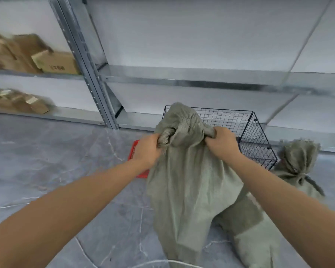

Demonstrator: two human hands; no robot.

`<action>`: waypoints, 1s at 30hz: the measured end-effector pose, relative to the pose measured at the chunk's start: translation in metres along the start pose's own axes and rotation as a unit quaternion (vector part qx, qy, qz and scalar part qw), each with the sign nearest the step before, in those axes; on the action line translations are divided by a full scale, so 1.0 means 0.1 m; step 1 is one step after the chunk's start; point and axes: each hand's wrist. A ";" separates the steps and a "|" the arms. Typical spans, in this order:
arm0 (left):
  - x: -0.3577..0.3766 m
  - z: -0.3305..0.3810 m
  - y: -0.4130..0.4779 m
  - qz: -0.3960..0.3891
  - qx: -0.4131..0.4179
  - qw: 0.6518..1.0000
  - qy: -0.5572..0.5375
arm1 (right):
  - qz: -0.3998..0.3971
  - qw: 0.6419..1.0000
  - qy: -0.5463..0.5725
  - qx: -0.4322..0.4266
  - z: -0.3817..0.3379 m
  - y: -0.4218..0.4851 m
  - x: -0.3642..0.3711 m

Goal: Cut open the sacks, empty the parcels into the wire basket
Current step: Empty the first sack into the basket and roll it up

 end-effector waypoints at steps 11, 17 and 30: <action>-2.12 1.56 0.55 -0.087 -0.146 0.959 -0.228 | -0.185 0.965 0.167 0.081 -1.73 0.42 -1.74; -2.88 2.09 0.84 -0.140 -0.088 0.957 -0.240 | -0.145 0.989 -0.007 0.019 -2.35 0.52 -2.13; -2.30 2.19 1.59 -0.172 -0.074 0.972 -0.138 | -0.157 0.938 0.201 0.236 -1.93 1.38 -2.05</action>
Point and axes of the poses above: each hand's wrist, its own y-axis towards the middle knuckle, its own x-axis out of the palm, z = x × y, and after that the axes turned 5 degrees about -x, right-handed
